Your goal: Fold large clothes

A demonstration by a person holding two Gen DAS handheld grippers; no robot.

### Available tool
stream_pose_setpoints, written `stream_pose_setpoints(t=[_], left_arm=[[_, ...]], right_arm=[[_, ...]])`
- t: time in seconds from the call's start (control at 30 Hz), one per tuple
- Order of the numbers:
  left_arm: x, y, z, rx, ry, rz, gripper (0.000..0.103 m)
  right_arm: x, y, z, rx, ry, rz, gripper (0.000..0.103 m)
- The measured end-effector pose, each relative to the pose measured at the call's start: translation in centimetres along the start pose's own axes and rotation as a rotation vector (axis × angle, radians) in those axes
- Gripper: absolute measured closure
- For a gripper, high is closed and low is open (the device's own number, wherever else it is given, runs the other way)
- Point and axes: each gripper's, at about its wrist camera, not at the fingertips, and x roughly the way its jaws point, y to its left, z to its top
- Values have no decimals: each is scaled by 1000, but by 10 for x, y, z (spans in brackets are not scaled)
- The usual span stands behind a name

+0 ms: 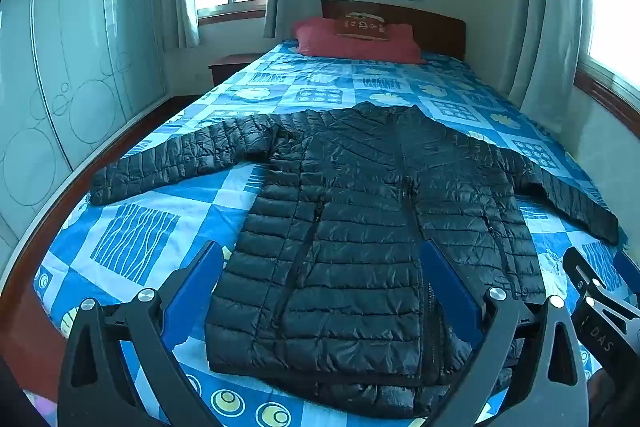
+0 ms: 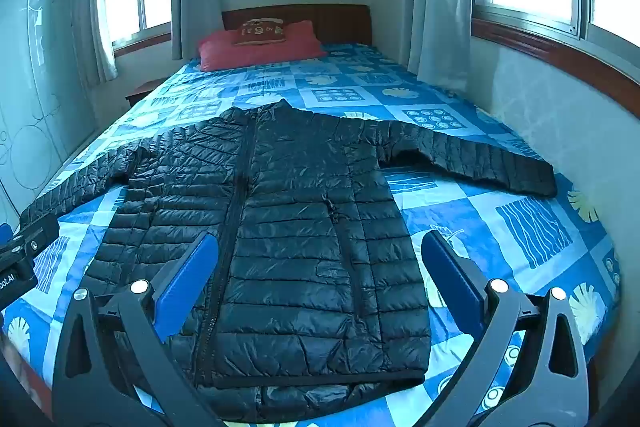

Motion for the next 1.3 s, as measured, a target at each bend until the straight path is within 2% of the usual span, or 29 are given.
stream_pose_setpoints(t=[1.3], left_arm=[[-3,8,-4,-10,2,-1,5]], right_arm=[[-3,3,-1,-4,5,0,2]])
